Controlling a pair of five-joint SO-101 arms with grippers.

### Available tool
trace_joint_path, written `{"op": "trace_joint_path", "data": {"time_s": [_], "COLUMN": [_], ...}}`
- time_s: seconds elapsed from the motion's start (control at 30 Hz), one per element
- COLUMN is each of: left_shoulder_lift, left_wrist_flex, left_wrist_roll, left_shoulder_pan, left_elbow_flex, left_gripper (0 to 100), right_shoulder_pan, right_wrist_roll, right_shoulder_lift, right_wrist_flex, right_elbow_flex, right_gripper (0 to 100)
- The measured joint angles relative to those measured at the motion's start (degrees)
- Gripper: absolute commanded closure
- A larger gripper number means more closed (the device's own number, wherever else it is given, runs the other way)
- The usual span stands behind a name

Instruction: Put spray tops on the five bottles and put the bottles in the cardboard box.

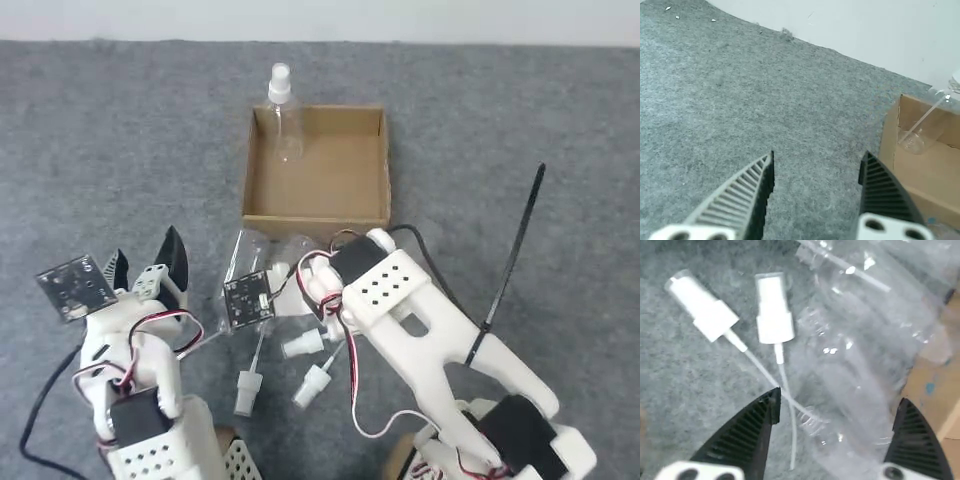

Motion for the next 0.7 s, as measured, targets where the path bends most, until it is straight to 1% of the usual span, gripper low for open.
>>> {"op": "trace_joint_path", "data": {"time_s": [0.4, 0.57, 0.63, 0.7], "left_shoulder_lift": [0.0, 0.0, 0.0, 0.0], "left_wrist_flex": [-0.2, -4.0, -4.6, -4.8], "left_wrist_roll": [0.0, 0.0, 0.0, 0.0], "left_shoulder_pan": [0.0, 0.0, 0.0, -0.1], "left_elbow_flex": [0.0, 2.5, 2.5, 2.5], "left_gripper": [74, 74, 74, 74], "right_shoulder_pan": [0.0, 0.0, 0.0, 0.0], "right_wrist_roll": [0.8, 0.9, 0.7, 0.7], "right_shoulder_lift": [13.6, 17.6, 18.7, 19.2], "right_wrist_flex": [-5.3, -7.7, -7.7, -7.7], "right_elbow_flex": [-2.5, -2.5, -2.5, -2.5], "right_gripper": [68.8, 68.9, 70.7, 74.9]}}
